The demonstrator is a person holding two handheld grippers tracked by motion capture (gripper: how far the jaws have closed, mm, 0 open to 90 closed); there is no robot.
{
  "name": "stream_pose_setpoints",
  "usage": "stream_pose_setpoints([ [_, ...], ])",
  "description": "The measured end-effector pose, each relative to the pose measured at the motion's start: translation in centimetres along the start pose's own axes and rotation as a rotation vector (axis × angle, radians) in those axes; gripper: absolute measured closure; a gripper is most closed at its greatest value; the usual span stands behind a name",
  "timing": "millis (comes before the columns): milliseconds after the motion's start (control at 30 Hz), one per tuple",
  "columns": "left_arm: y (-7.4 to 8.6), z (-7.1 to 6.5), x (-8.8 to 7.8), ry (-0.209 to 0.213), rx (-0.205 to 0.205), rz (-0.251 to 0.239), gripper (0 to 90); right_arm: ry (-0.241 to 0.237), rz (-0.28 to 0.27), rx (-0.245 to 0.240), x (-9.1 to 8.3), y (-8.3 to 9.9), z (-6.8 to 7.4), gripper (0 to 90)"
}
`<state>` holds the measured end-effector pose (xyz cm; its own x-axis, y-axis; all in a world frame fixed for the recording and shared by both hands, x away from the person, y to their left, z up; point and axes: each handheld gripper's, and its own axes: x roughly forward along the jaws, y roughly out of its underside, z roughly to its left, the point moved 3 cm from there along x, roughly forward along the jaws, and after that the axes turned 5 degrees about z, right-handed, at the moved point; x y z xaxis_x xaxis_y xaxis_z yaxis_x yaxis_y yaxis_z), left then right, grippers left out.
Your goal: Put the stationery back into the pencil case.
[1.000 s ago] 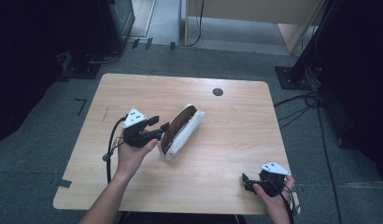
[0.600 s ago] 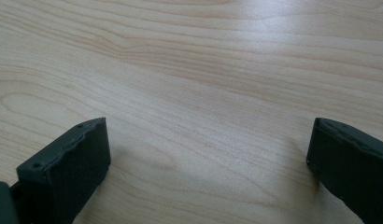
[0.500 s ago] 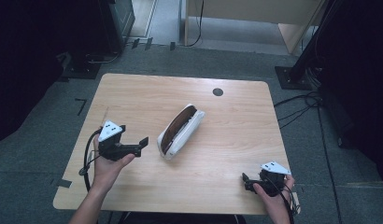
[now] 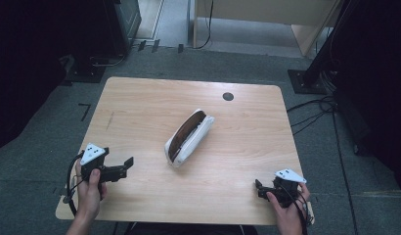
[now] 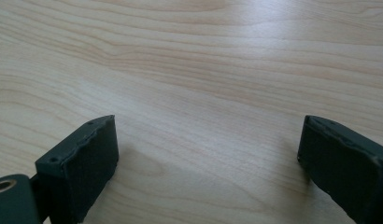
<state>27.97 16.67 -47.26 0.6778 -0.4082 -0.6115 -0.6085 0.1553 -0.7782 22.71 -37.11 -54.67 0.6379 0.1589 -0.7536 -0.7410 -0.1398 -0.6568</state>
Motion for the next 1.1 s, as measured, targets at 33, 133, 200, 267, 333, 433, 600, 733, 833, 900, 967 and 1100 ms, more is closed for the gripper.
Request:
stream_pose_setpoints([
  [33,0.6,0.4,0.0,-0.017,0.009,0.017,0.0,0.005,0.0,0.004,0.0,0.0,-0.1,4.5],
  [133,1.8,0.8,0.1,-0.038,0.024,0.043,0.0,-0.001,0.007,-0.001,0.2,-0.2,-0.3,2.3],
  [200,2.8,1.2,0.2,-0.051,0.034,0.064,0.0,-0.001,0.008,-0.006,0.2,-0.2,-0.4,1.4],
  [267,3.5,1.5,0.3,-0.074,0.04,0.078,0.0,0.006,0.017,0.005,0.3,-0.2,-0.5,0.0],
  [333,4.3,2.0,0.4,-0.091,0.034,0.091,0.0,0.015,0.017,0.014,0.3,-0.2,-0.6,0.0],
  [433,5.3,2.8,0.6,-0.123,0.023,0.117,0.0,0.021,0.016,0.025,0.3,-0.2,-0.8,0.0],
  [600,6.4,4.1,0.6,-0.17,0.017,0.165,0.0,0.036,0.014,0.038,0.4,-0.3,-1.0,0.0],
  [733,6.8,5.0,0.6,-0.223,0.001,0.153,0.0,0.042,0.016,0.046,0.4,-0.3,-1.1,0.0],
  [833,6.9,5.1,0.8,-0.241,-0.001,0.182,0.0,0.042,0.016,0.046,0.4,-0.3,-1.1,0.0],
  [900,7.0,5.2,0.9,-0.237,-0.024,0.208,0.0,0.041,0.016,0.047,0.4,-0.3,-1.1,0.0],
  [967,7.0,5.1,0.9,-0.244,-0.025,0.218,1.6,0.042,0.016,0.047,0.4,-0.3,-1.1,0.0],
  [1100,7.1,5.1,0.9,-0.242,-0.025,0.218,1.6,0.042,0.016,0.046,0.4,-0.3,-1.1,0.0],
])
